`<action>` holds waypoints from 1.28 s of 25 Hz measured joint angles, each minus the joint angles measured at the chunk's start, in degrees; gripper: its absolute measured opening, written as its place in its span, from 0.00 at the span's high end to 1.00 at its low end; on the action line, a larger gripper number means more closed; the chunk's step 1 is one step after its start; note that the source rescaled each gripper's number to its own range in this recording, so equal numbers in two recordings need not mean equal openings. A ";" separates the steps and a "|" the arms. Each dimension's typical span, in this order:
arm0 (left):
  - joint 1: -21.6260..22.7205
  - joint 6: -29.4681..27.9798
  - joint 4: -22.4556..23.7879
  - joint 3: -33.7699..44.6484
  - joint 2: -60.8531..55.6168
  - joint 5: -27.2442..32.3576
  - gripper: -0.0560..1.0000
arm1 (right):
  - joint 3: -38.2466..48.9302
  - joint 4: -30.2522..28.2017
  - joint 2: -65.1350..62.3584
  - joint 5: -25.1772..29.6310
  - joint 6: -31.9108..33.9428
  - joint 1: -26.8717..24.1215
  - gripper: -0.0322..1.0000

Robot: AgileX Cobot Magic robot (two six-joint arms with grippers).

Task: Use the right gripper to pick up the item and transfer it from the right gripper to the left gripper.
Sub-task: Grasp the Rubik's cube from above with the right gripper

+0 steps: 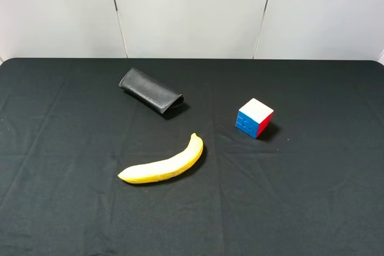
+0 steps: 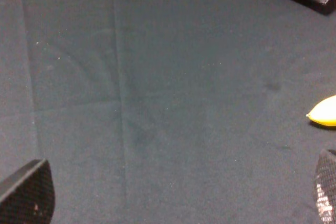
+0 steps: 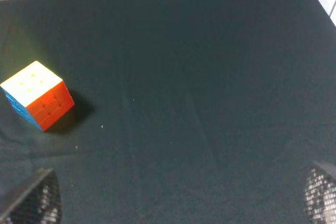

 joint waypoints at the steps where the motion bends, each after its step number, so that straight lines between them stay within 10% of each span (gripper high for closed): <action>1: 0.00 0.00 0.00 0.00 0.00 0.00 0.04 | 0.00 0.00 0.00 0.00 0.00 0.00 0.00; 32: 0.00 0.00 0.00 0.00 0.00 0.00 0.04 | -1.26 1.37 1.93 0.91 2.19 0.00 0.00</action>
